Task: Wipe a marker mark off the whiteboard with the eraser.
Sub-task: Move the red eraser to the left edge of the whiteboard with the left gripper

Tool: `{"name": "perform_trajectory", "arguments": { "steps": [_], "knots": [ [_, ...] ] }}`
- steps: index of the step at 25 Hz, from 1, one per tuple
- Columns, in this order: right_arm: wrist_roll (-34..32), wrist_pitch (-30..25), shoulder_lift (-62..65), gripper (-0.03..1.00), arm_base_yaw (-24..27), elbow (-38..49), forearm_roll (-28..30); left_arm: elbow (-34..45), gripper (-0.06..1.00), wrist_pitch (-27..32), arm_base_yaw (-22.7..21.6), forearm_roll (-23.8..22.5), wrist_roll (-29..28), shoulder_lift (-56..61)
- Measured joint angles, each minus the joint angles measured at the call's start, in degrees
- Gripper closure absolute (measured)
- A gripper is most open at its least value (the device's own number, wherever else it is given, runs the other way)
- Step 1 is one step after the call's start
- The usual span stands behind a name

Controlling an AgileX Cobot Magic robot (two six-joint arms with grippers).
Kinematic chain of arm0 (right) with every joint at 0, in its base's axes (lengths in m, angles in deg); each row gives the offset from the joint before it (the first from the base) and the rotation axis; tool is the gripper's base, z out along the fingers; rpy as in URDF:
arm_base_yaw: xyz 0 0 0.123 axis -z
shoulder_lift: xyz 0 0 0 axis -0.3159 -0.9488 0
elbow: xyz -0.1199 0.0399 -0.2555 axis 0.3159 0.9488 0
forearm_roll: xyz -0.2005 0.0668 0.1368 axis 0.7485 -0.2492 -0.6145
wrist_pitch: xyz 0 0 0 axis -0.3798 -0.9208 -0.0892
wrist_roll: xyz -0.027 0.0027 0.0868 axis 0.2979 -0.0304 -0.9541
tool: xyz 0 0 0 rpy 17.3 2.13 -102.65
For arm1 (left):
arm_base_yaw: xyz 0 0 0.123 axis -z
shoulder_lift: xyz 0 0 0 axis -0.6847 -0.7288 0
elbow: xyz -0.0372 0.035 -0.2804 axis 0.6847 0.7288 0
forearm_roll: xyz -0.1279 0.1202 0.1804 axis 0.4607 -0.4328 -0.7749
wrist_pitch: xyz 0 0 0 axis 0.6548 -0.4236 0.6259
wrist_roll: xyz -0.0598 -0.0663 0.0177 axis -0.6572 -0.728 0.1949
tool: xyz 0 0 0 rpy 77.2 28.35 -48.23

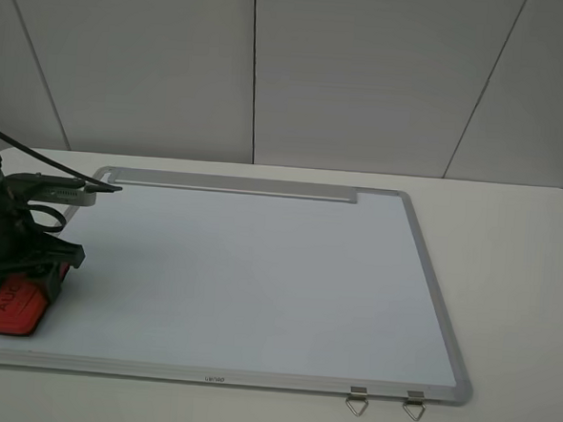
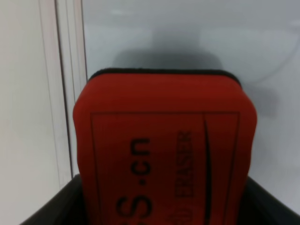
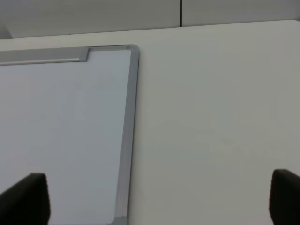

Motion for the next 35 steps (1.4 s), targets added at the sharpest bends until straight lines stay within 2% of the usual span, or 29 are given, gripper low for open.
{"name": "perform_trajectory", "arguments": {
  "steps": [19, 25, 35],
  "knots": [
    [0.0, 0.0, 0.0, 0.14, 0.0, 0.0, 0.0, 1.9, 0.39, -0.6, 0.0, -0.2, -0.4, 0.0],
    [0.0, 0.0, 0.0, 0.14, 0.0, 0.0, 0.0, 1.9, 0.29, -0.5, 0.0, -0.4, -0.3, 0.0],
    [0.0, 0.0, 0.0, 0.14, 0.0, 0.0, 0.0, 1.9, 0.28, -0.6, 0.0, -0.8, -0.3, 0.0]
  ]
}}
